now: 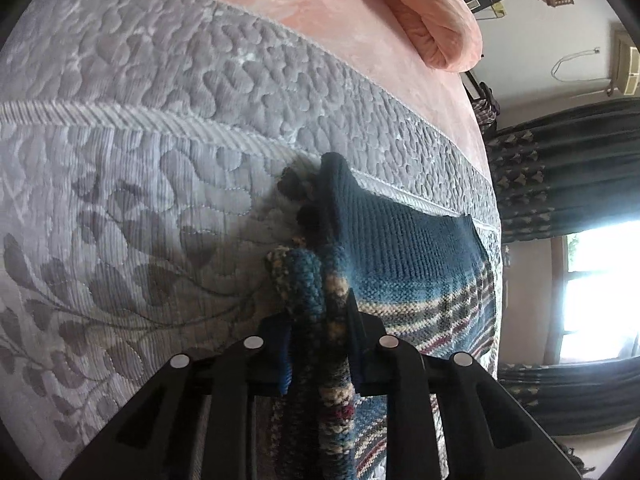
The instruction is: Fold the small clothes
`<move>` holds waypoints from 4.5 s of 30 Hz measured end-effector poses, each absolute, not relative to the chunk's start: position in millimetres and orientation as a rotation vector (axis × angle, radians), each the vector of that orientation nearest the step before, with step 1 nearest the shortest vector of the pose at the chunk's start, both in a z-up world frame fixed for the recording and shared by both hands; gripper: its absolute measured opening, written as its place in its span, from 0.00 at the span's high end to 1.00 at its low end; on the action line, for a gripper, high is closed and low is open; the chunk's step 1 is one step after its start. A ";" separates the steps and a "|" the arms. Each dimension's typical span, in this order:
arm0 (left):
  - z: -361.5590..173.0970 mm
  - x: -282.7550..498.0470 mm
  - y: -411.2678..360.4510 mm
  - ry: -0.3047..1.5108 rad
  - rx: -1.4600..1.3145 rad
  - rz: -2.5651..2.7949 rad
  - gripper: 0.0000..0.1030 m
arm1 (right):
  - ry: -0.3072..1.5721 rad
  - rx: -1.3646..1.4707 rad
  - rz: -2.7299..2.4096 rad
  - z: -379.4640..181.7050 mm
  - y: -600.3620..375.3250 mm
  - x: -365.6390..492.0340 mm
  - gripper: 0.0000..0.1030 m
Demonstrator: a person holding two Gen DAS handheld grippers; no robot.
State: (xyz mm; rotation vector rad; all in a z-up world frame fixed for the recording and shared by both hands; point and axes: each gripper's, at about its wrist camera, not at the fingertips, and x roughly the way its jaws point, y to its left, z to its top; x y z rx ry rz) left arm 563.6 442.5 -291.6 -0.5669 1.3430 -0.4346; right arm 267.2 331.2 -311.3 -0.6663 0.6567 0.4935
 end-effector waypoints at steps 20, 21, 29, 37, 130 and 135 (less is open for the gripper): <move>-221.6 569.4 403.3 1.338 -0.416 -0.405 0.80 | 0.636 -0.509 0.459 -246.6 288.8 270.0 0.86; -218.7 570.0 401.0 1.336 -0.410 -0.405 0.80 | 0.635 -0.504 0.458 -244.5 286.6 270.3 0.86; -191.1 571.1 379.9 1.331 -0.362 -0.395 0.80 | 0.619 -0.453 0.441 -222.5 264.9 271.5 0.87; -163.9 571.1 352.9 1.323 -0.310 -0.390 0.80 | 0.603 -0.401 0.424 -203.3 244.9 271.9 0.88; -167.1 595.2 45.4 1.338 -0.055 -0.443 0.81 | 0.659 -0.081 0.158 -206.6 -7.5 294.9 0.89; -179.5 594.1 35.1 1.341 -0.047 -0.441 0.81 | 0.677 -0.069 0.150 -216.6 -15.6 295.8 0.89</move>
